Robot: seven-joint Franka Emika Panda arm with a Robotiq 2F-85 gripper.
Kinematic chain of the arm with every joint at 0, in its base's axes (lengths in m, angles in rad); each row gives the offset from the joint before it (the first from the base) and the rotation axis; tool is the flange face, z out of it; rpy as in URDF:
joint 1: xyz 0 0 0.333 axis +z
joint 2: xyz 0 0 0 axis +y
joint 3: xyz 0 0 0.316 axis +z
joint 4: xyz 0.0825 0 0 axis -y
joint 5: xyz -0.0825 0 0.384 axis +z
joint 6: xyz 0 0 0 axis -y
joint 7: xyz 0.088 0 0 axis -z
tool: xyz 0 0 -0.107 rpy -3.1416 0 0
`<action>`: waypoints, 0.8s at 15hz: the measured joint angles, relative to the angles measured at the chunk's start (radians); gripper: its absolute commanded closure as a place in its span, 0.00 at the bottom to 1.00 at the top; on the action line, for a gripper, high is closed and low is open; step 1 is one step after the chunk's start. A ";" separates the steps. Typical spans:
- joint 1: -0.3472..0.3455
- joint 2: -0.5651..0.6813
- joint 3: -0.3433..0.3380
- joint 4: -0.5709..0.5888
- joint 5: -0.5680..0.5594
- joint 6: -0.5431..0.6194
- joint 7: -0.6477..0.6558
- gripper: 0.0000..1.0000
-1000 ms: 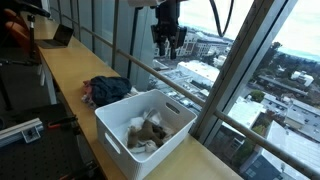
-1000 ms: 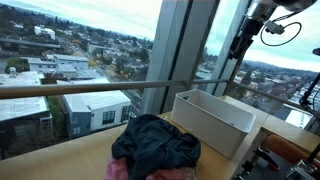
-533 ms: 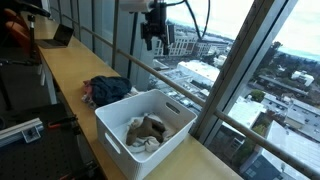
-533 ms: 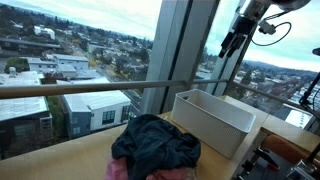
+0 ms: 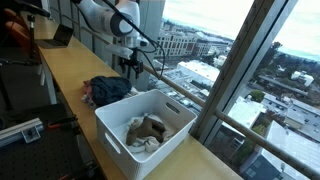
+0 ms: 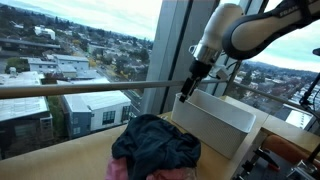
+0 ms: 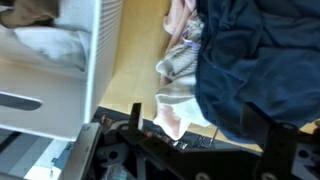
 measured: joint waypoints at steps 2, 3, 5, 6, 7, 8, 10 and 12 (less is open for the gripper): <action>0.036 0.090 0.014 0.024 0.000 0.020 0.001 0.00; 0.055 0.134 0.019 0.040 0.000 0.023 0.001 0.00; 0.089 0.217 0.026 0.075 0.000 0.023 0.001 0.00; 0.105 0.255 0.027 0.092 0.000 0.023 0.001 0.00; 0.119 0.293 0.028 0.110 0.000 0.023 0.001 0.00; 0.131 0.327 0.028 0.128 0.000 0.022 0.001 0.00; 0.149 0.381 0.027 0.159 -0.008 0.017 0.001 0.00; 0.163 0.429 0.022 0.184 -0.024 0.009 0.001 0.23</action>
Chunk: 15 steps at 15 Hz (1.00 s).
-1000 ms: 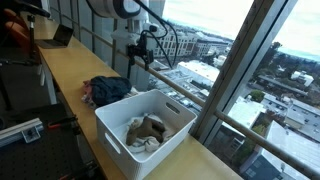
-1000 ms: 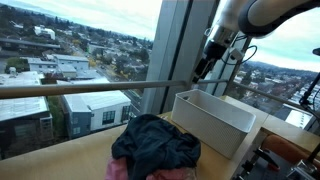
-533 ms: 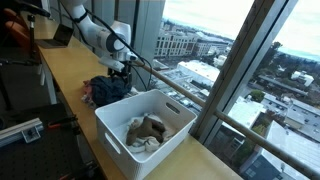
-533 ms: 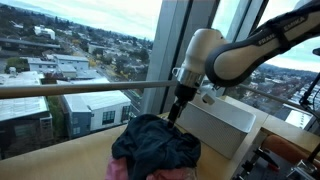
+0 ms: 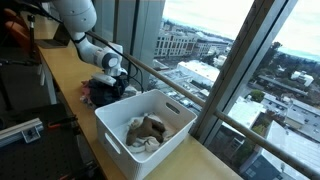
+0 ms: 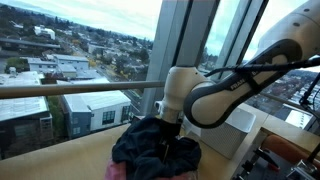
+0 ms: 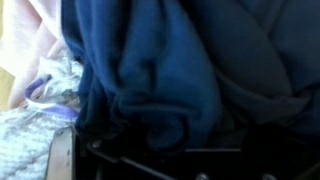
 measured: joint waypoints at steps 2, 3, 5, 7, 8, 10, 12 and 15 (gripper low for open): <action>0.015 0.030 -0.010 0.022 -0.020 -0.007 0.001 0.33; 0.021 0.031 -0.014 0.030 -0.031 -0.020 0.003 0.40; 0.028 0.031 -0.017 0.045 -0.041 -0.049 0.006 0.55; 0.029 0.030 -0.018 0.053 -0.046 -0.066 0.007 0.70; 0.029 0.029 -0.018 0.055 -0.047 -0.072 0.007 0.77; 0.029 0.026 -0.018 0.056 -0.048 -0.080 0.007 0.92; 0.029 0.021 -0.018 0.057 -0.048 -0.085 0.007 1.00; 0.027 0.011 -0.017 0.056 -0.046 -0.094 0.006 1.00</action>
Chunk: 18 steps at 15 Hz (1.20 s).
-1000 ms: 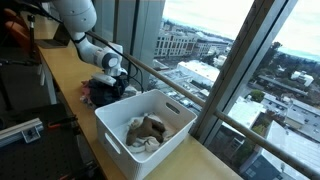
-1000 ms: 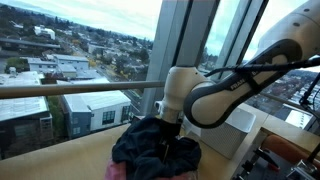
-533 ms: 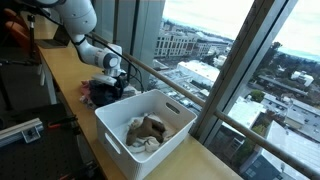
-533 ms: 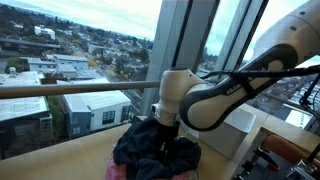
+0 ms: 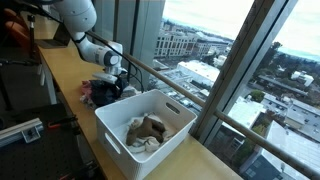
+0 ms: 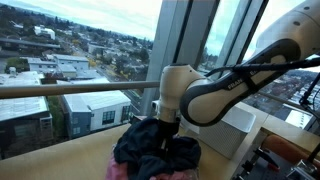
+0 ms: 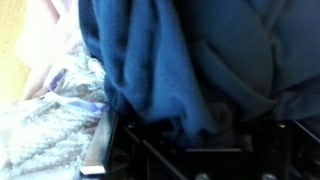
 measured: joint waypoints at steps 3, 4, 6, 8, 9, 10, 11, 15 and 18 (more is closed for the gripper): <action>-0.010 -0.018 0.002 0.000 0.008 -0.014 -0.002 0.98; -0.016 -0.028 0.002 -0.001 0.013 -0.017 -0.003 0.98; -0.030 -0.052 0.002 -0.001 0.017 -0.023 -0.006 0.98; -0.047 -0.088 0.002 -0.001 0.019 -0.028 -0.011 0.98; -0.057 -0.111 0.002 -0.001 0.020 -0.030 -0.014 0.98; -0.067 -0.136 0.002 -0.001 0.023 -0.032 -0.019 1.00; -0.079 -0.163 0.002 -0.001 0.029 -0.036 -0.025 1.00; -0.131 -0.287 0.002 0.003 0.056 -0.071 -0.055 1.00; -0.166 -0.392 0.003 0.004 0.083 -0.099 -0.083 1.00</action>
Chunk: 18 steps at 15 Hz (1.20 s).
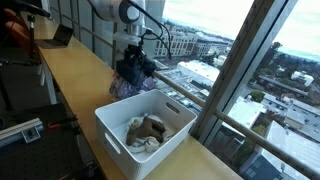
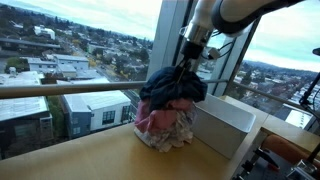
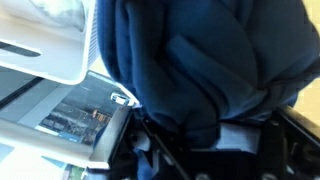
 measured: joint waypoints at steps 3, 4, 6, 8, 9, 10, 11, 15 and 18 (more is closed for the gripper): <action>-0.029 -0.109 0.000 -0.012 0.030 -0.014 -0.026 1.00; -0.040 -0.147 0.000 -0.018 0.043 -0.017 -0.034 1.00; -0.063 -0.227 -0.001 -0.031 0.071 -0.026 -0.050 1.00; -0.084 -0.307 -0.005 -0.042 0.091 -0.039 -0.051 1.00; -0.093 -0.348 -0.011 -0.048 0.101 -0.047 -0.051 1.00; -0.104 -0.389 -0.021 -0.053 0.113 -0.055 -0.053 1.00; -0.117 -0.427 -0.034 -0.056 0.129 -0.067 -0.059 1.00; -0.172 -0.549 -0.119 -0.056 0.186 -0.122 -0.114 1.00; -0.209 -0.606 -0.190 -0.034 0.206 -0.170 -0.152 1.00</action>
